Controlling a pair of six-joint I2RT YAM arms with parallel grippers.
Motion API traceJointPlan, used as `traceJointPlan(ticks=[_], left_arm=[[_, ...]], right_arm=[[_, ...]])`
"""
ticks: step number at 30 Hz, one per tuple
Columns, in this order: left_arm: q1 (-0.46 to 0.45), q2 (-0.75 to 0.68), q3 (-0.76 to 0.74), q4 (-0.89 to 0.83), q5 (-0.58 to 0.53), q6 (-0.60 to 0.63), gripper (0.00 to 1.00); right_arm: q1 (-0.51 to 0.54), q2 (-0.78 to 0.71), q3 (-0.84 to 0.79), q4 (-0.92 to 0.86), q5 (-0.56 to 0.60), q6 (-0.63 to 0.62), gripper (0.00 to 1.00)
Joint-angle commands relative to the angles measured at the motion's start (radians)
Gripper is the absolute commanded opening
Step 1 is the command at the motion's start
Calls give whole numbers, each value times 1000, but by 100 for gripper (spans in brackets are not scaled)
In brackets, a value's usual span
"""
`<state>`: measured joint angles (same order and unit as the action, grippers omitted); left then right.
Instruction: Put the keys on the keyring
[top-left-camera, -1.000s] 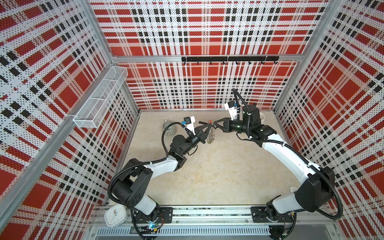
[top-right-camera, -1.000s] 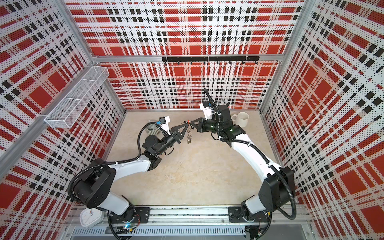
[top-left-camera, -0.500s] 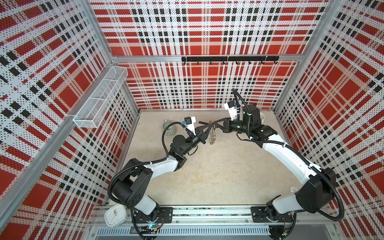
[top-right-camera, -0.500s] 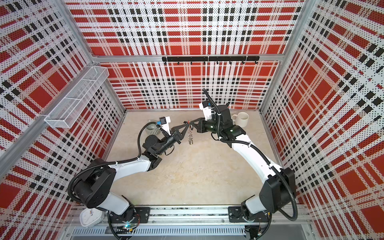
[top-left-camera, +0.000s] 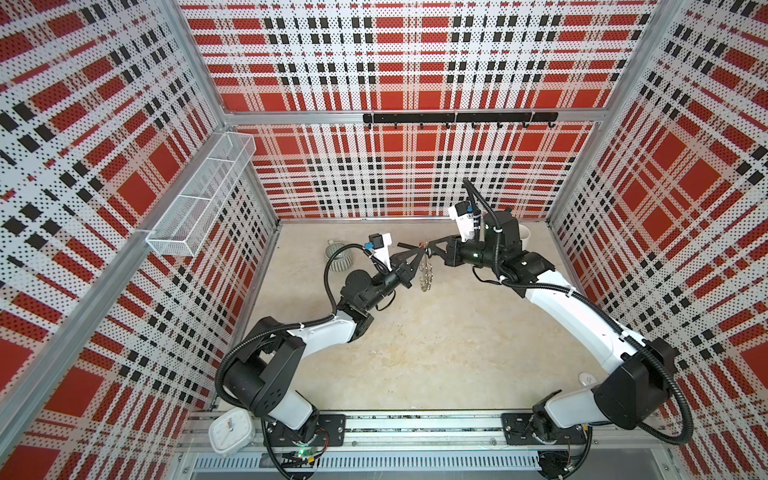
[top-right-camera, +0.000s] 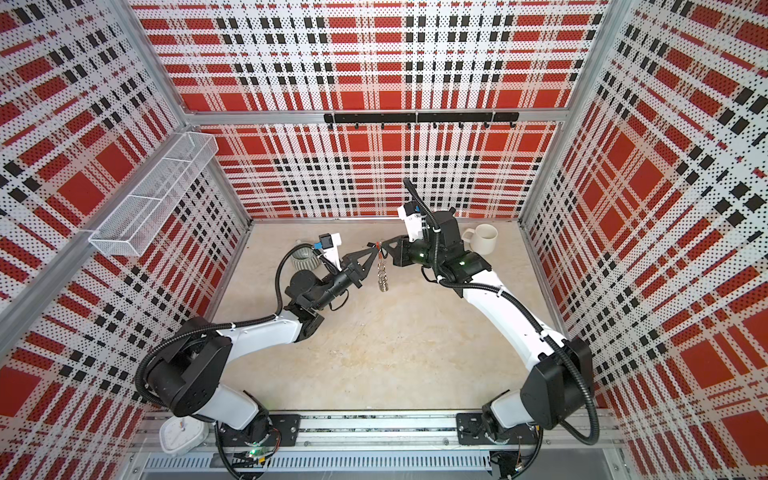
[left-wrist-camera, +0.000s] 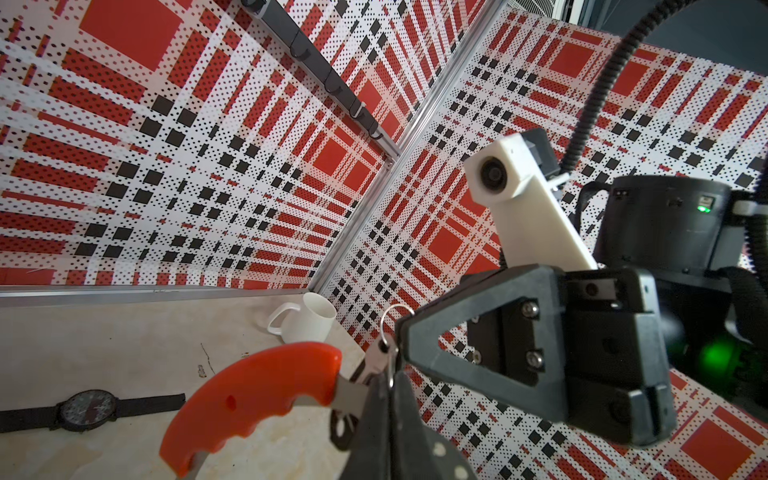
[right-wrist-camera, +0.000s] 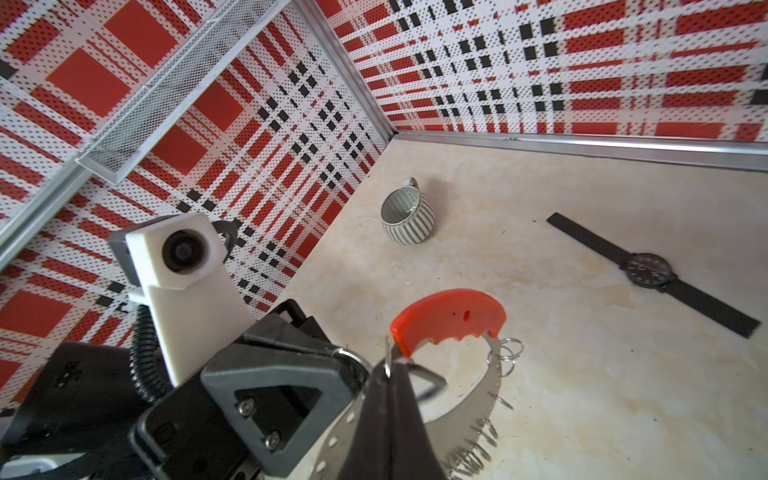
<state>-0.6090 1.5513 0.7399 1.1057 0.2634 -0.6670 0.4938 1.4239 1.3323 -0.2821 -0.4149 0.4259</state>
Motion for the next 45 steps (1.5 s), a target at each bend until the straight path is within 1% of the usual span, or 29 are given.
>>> traceJointPlan(ticks=[1, 3, 8, 10, 27, 37, 40, 45], left_arm=[[5, -39, 7, 28, 7, 24, 0], [6, -42, 4, 25, 8, 30, 0], [5, -33, 13, 16, 13, 52, 0], [-1, -25, 22, 16, 19, 55, 0], [-8, -12, 43, 5, 40, 64, 0], [-10, -11, 42, 13, 61, 96, 0], [-11, -13, 41, 14, 61, 99, 0], [-11, -16, 36, 19, 62, 109, 0]], right_arm=[[6, -43, -6, -52, 86, -85, 0], [6, -51, -10, -64, 74, -107, 0], [10, -38, 3, -78, -29, -121, 0], [18, -27, 17, -87, -40, -125, 0], [45, 1, 56, -58, -44, -127, 0], [46, 32, 73, -62, -58, -115, 0], [45, 30, 63, -54, -43, -106, 0], [45, 32, 60, -63, 14, -90, 0]])
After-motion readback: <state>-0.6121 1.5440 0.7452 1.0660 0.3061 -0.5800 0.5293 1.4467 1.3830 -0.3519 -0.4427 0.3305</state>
